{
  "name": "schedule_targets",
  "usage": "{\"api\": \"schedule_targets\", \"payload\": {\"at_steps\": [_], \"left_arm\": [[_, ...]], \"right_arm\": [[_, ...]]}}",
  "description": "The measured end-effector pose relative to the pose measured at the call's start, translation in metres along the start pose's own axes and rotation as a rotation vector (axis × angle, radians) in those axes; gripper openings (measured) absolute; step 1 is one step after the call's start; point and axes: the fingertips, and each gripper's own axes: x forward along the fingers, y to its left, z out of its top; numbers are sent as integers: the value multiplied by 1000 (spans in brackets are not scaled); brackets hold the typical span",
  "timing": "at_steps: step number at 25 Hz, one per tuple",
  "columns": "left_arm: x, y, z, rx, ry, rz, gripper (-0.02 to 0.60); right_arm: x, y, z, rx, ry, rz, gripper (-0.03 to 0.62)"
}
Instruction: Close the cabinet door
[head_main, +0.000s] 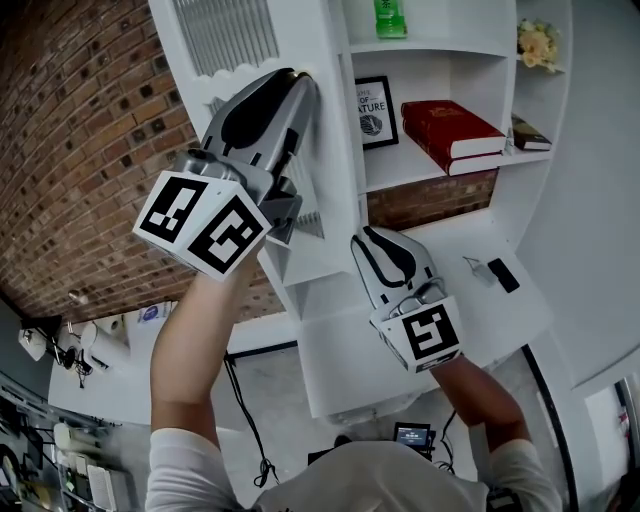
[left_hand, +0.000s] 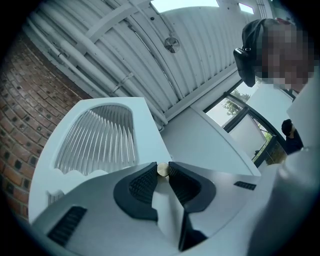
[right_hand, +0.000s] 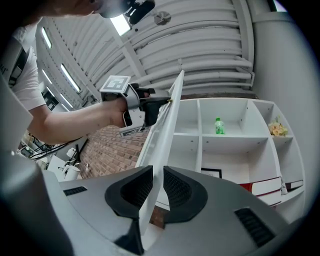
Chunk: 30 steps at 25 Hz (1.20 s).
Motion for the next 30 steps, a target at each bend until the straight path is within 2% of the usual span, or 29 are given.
{"api": "schedule_targets", "payload": {"at_steps": [9,14,20,30], "left_arm": [[11,1,-7,-21,6,-68,77],[18,1,-12,-18,-1,-82,77],[32,2,-22,2,14,-70,78],[62,12,-47,69,63,-4,78]], "right_arm": [[10,-9,-10,4,48,-87,71],[14,-17,-16,5,53,-124,71],[19,-32,-24,5,51,-108,71],[38,-63,-43,26,48,-13,71]]}}
